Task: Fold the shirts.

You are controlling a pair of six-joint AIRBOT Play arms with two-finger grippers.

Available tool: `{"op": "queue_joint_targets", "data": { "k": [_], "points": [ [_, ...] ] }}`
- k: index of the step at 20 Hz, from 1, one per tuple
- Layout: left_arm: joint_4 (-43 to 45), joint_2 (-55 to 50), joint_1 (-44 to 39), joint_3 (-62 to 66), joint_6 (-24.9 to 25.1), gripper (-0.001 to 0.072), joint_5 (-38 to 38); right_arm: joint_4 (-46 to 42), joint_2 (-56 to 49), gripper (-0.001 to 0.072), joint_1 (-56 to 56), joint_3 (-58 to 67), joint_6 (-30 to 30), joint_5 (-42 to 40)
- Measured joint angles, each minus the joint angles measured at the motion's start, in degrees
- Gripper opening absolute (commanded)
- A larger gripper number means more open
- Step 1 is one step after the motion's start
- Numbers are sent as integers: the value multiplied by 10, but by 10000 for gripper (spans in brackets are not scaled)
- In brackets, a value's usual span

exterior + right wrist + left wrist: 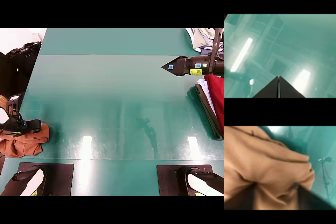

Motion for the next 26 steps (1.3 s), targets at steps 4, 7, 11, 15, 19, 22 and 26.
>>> {"op": "queue_joint_targets", "data": {
  "k": [4, 7, 11, 15, 19, 22, 26],
  "points": [
    [-3, 2, 1, 36, -7, 26, -27, 0, 0, 18, 0, 0, 0, -7],
    [-39, 10, -14, 151, -9, 26, -40, 3, 6, 18, -10, 5, 0, -29],
    [-71, 15, -107, 370, -9, 25, -40, 5, 10, 18, -39, 53, 0, -50],
    [-81, 15, -232, 504, -28, 25, 1, 5, 11, 18, -63, 118, 1, -69],
    [-83, -25, -349, 543, -47, 26, 43, 3, 11, 18, -70, 162, 0, -82],
    [-94, -95, -433, 552, -51, 28, 53, 1, 11, 18, -72, 174, 0, -81],
    [-146, -211, -536, 556, -28, 500, 55, 1, 11, 18, -73, 180, 0, -68]
  ]
}}
